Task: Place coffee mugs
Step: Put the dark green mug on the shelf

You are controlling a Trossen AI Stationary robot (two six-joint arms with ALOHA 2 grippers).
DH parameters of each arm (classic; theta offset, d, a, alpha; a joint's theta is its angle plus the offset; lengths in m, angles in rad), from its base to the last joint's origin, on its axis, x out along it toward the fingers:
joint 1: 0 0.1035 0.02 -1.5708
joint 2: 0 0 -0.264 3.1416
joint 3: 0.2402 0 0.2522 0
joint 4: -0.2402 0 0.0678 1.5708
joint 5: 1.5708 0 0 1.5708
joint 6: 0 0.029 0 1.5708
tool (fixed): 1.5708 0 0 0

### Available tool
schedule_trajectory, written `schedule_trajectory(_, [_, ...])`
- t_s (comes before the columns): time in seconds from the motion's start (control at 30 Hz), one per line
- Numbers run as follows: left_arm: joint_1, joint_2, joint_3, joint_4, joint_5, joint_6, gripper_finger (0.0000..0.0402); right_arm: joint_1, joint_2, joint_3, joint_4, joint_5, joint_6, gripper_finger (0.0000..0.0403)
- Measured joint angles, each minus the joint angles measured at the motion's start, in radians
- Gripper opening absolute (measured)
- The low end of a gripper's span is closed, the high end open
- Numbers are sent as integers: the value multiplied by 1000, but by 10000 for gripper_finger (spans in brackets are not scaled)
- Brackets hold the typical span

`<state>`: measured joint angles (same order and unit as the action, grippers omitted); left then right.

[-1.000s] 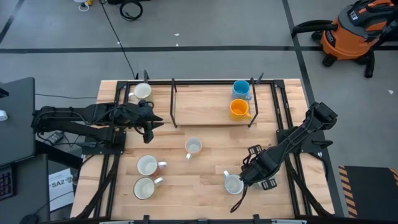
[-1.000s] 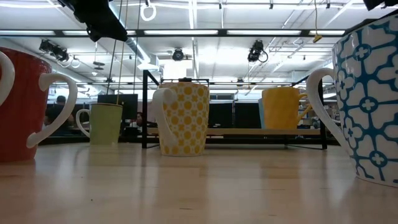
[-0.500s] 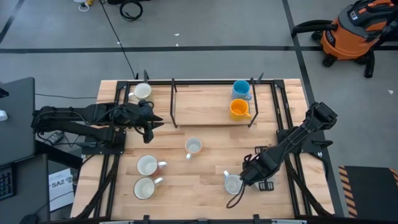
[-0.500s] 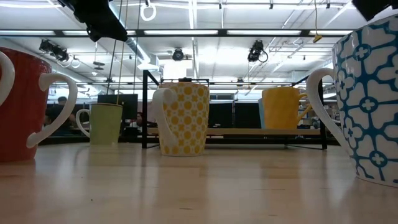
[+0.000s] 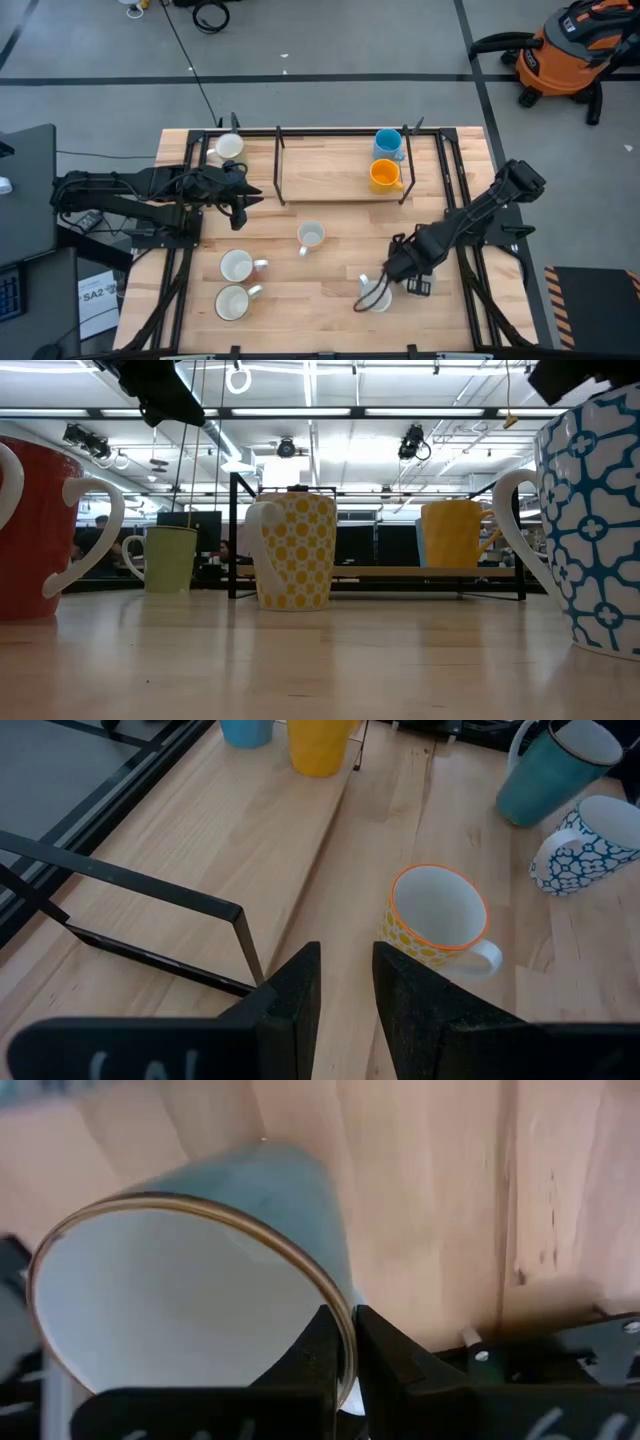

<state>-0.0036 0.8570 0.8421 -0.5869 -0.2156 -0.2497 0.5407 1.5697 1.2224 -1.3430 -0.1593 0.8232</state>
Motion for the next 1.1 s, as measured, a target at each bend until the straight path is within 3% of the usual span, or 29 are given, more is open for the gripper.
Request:
schedule_trajectory(0.5, [0,0,0,0,0,2,100,-174,-180,0,16,-107,132,26])
schedule_trajectory(0.73, [0,0,0,0,0,2,100,-286,-233,11,143,-101,179,27])
schedule_trajectory(1.1, [0,0,0,0,0,2,100,-456,-213,148,141,-21,90,26])
